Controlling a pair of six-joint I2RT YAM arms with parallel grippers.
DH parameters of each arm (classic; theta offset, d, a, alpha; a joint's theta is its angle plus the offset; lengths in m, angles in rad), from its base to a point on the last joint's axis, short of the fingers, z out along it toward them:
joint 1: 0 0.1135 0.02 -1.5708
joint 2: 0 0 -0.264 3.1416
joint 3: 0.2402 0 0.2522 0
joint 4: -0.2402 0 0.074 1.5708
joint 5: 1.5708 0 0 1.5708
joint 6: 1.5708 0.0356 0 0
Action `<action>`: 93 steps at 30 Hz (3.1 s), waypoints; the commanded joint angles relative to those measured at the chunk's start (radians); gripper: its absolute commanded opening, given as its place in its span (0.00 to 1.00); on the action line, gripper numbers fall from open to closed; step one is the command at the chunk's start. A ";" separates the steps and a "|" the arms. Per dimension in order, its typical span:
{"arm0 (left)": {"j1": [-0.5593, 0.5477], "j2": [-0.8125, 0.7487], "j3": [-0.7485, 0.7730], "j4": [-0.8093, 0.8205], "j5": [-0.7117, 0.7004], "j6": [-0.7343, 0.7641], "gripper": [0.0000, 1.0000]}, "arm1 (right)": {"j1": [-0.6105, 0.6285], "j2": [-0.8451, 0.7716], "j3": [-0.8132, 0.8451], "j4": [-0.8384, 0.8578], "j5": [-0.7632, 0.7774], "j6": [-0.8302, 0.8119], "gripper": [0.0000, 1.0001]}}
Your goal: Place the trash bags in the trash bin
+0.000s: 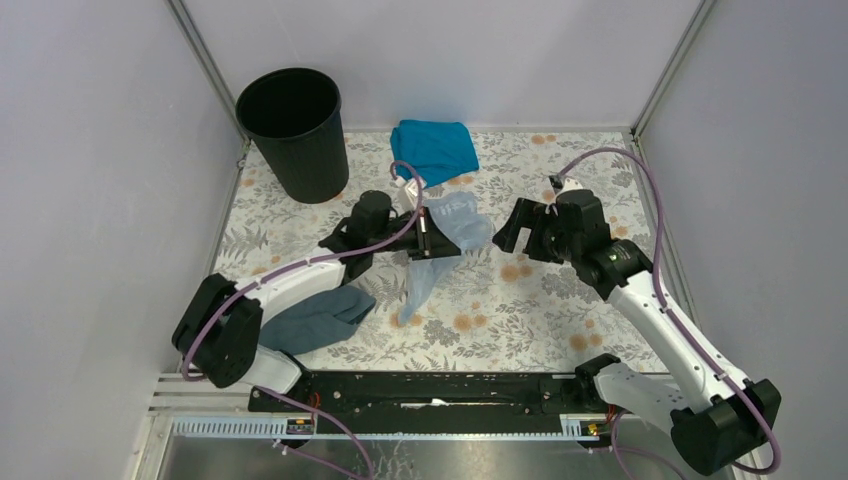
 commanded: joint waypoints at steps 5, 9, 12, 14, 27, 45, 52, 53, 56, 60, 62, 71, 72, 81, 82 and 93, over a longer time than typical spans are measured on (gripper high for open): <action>-0.215 0.022 0.211 -0.289 -0.333 0.286 0.54 | 0.003 -0.082 -0.070 0.018 0.121 0.210 1.00; -0.217 -0.138 0.116 -0.341 -0.342 0.337 0.84 | 0.003 -0.103 -0.102 0.047 0.112 0.162 1.00; -0.216 -0.270 0.048 -0.405 -0.409 0.353 0.92 | 0.004 -0.077 -0.147 0.123 -0.067 0.097 1.00; -0.217 -0.339 0.018 -0.444 -0.481 0.357 0.96 | 0.004 -0.053 -0.186 0.179 -0.154 0.077 1.00; -0.214 -0.170 -0.041 -0.318 -0.515 0.290 0.99 | 0.022 0.105 -0.355 0.297 -0.284 -0.061 0.96; -0.189 0.177 0.007 0.008 -0.257 0.232 0.34 | 0.022 -0.035 -0.277 0.106 -0.055 -0.143 0.98; -0.018 0.122 -0.118 0.368 -0.046 -0.021 0.00 | 0.022 -0.143 -0.343 0.155 -0.077 -0.089 0.98; -0.005 0.117 -0.141 0.431 -0.026 -0.073 0.00 | 0.022 -0.130 -0.348 0.166 -0.094 -0.088 0.98; 0.039 0.143 -0.229 0.728 0.028 -0.281 0.00 | 0.022 -0.072 -0.340 0.154 -0.094 -0.129 0.96; 0.086 0.250 -0.280 1.122 0.078 -0.561 0.00 | 0.022 -0.044 -0.331 0.196 -0.159 -0.125 0.97; 0.092 0.335 -0.294 1.312 0.067 -0.690 0.00 | 0.022 -0.037 -0.354 0.291 -0.230 -0.083 0.95; 0.094 0.347 -0.316 1.349 -0.021 -0.706 0.00 | 0.022 -0.043 -0.518 0.560 -0.147 0.035 0.95; 0.094 0.344 -0.314 1.349 -0.025 -0.708 0.00 | 0.022 -0.059 -0.548 0.618 -0.143 0.029 0.95; 0.093 0.342 -0.255 1.348 -0.011 -0.737 0.00 | 0.022 -0.147 -0.731 0.956 -0.159 -0.017 0.91; 0.093 0.344 -0.248 1.348 -0.009 -0.740 0.00 | 0.021 -0.133 -0.735 0.971 -0.172 -0.027 0.90; 0.093 0.333 -0.222 1.346 -0.021 -0.759 0.00 | 0.022 -0.073 -0.781 1.085 -0.174 -0.053 0.80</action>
